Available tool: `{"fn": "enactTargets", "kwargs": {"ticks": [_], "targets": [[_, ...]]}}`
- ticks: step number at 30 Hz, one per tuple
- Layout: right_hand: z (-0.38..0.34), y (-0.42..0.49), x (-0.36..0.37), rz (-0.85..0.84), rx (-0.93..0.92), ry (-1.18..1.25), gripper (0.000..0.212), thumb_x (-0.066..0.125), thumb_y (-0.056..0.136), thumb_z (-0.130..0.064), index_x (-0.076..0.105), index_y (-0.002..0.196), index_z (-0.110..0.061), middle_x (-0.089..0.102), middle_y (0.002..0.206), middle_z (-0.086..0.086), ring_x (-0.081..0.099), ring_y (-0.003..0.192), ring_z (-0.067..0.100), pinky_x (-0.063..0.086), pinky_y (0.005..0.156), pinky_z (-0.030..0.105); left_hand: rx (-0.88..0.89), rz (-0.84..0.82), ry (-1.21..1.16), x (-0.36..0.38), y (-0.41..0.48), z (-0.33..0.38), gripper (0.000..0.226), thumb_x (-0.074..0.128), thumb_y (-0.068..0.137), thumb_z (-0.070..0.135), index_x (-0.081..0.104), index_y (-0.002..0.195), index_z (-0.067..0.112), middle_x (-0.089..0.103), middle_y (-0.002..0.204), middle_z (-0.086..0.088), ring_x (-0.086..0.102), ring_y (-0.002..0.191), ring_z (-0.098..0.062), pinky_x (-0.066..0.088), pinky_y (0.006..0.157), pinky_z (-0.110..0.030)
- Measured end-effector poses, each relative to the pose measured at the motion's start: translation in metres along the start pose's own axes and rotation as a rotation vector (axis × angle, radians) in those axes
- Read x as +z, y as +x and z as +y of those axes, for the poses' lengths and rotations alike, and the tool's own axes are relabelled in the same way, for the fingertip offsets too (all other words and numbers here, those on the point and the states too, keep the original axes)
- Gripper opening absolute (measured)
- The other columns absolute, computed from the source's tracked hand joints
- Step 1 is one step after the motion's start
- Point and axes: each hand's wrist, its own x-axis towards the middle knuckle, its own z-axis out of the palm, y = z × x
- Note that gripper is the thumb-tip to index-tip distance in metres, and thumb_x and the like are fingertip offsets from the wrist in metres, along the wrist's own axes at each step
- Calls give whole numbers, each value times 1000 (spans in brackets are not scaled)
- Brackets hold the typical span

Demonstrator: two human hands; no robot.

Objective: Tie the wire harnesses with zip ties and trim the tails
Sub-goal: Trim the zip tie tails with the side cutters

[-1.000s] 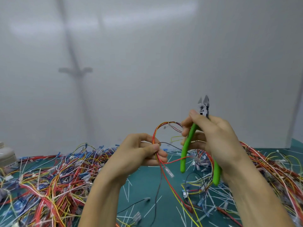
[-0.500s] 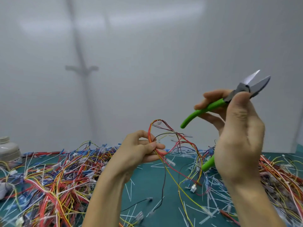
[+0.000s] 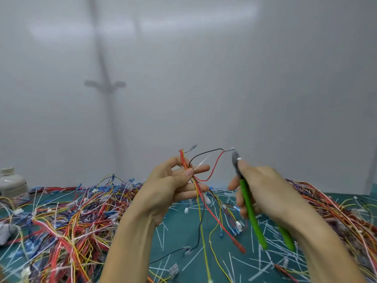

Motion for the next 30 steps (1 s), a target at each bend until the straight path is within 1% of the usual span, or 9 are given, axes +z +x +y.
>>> {"fn": "enactTargets", "kwargs": {"ticks": [3,5,7,10,13,16,20,26,30], "targets": [[2,-3,5,-172,-4,-158,57,36,101,-49,68,77,-9,66,59,7,62,52,22,53,57,35,10,-28,24,-2,1,-1,13,50,98,5,47,111,5,74,111,-5,75,73,-25,61,60,-26],[0,-5,8,-218,-67,-268,56,35,101,-50,69,77,-12,70,66,7,66,56,20,54,62,34,26,-62,42,-3,2,-2,18,53,96,8,47,113,5,73,114,-3,75,75,-24,61,66,-29],[-1,-7,10,-225,-98,-309,56,35,102,-50,70,78,-14,72,70,7,67,58,20,54,62,31,36,-104,47,-3,2,-2,26,56,91,15,46,114,7,72,117,-2,75,75,-23,62,68,-30],[-3,-8,13,-238,-118,-288,52,37,102,-47,68,75,-16,72,71,8,66,55,16,52,58,25,47,-169,29,-1,2,-3,32,56,90,17,44,115,4,71,121,-3,74,76,-23,59,64,-27],[-4,-8,16,-243,-145,-252,51,38,102,-45,64,67,-18,71,67,8,64,54,14,49,52,22,65,-211,12,0,3,-5,34,56,92,17,40,116,-1,69,123,-6,74,74,-22,59,67,-29],[-4,-8,15,-260,-138,-237,52,37,102,-46,65,71,-16,70,65,9,62,51,15,43,47,18,73,-228,-6,-1,3,-5,27,56,93,17,43,114,7,69,124,-7,74,76,-21,59,67,-28],[-3,-9,14,-275,-121,-222,53,36,103,-47,66,71,-17,69,65,9,63,53,16,43,46,18,85,-249,4,-3,5,-7,24,56,94,16,43,114,12,67,126,-7,74,76,-22,59,69,-30],[-4,-8,16,-275,-118,-147,54,40,103,-42,63,57,-26,65,60,8,62,52,20,51,54,28,89,-270,20,-3,6,-9,24,57,93,17,44,113,14,67,127,-7,73,73,-21,60,73,-34],[-3,-10,14,-269,-110,-132,51,42,102,-41,64,61,-20,60,57,6,59,49,19,44,47,22,93,-273,13,-3,6,-9,20,57,93,16,45,110,14,67,127,-8,73,73,-20,60,71,-32]]}}
